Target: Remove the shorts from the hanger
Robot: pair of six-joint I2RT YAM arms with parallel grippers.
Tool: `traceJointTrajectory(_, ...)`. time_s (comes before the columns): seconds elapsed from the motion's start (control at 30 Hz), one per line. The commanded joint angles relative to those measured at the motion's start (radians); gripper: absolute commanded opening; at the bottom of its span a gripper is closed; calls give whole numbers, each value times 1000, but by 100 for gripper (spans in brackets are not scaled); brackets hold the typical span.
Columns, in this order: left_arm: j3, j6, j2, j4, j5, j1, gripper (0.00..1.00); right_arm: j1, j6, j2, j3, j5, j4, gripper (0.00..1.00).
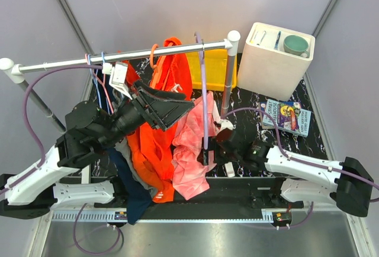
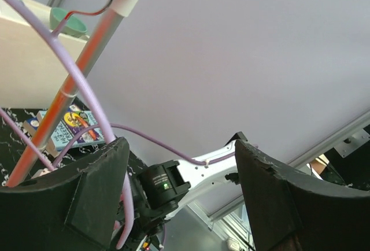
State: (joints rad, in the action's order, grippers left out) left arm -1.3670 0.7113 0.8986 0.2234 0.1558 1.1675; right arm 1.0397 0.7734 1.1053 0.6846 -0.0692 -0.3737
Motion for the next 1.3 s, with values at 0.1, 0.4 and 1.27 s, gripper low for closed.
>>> traceJointTrajectory(0.1,-73,-75,-21,-55,-55,0,76,5,-55,59,-76,-103,225,100)
traceJointTrajectory(0.4,-99,-161,-75,-27,63,0,73,5,-4,234,-79,-89,328,96)
traceJointTrajectory(1.27,-124,-176,-119,119,235,0,73,-191,-23,-354,243,-528,-570,0)
